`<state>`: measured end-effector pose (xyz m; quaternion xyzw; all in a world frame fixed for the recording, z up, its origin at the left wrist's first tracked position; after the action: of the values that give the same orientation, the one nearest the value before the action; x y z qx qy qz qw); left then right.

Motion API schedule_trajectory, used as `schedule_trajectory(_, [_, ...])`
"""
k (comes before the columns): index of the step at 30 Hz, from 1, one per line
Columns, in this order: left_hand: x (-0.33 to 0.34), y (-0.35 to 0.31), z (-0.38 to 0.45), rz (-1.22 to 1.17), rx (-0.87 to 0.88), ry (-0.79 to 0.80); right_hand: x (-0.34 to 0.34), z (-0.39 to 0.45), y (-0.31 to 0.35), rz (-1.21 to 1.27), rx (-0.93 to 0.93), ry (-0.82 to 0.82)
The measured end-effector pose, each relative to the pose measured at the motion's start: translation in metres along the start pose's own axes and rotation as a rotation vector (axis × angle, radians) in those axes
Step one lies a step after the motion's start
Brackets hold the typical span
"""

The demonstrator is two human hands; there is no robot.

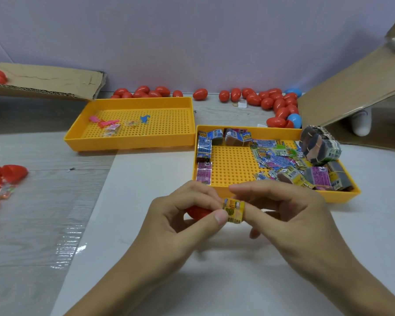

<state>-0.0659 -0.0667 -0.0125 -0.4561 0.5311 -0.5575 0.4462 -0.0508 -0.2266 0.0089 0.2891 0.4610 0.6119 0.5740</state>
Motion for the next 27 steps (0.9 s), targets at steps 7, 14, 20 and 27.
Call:
schedule_trajectory(7, [-0.0031,-0.0002,-0.0002,-0.028,0.018,-0.056,-0.007,0.0004,-0.0004,-0.084,-0.102,-0.073])
schedule_trajectory(14, [-0.0033,0.0006,-0.0019,-0.008,0.001,-0.093,-0.0038,0.0,0.0016,-0.095,-0.127,-0.045])
schedule_trajectory(20, [-0.0009,-0.0011,-0.0013,-0.022,0.018,-0.055,-0.0022,-0.0014,-0.0021,-0.089,-0.101,-0.032])
schedule_trajectory(27, [0.0004,0.001,-0.0016,-0.028,0.011,-0.057,-0.0012,-0.0016,-0.0008,-0.094,-0.14,-0.028])
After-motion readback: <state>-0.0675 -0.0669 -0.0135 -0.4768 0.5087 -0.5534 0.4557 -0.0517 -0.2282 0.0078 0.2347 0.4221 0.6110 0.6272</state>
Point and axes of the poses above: each hand's wrist, its own z-axis towards the middle knuckle, its own x-axis out of the palm, y = z × x, the point moved 6 cm from there along z, towards the middle knuckle, and after that the axes turned 12 degrees about -x, right-handed, at the moved point
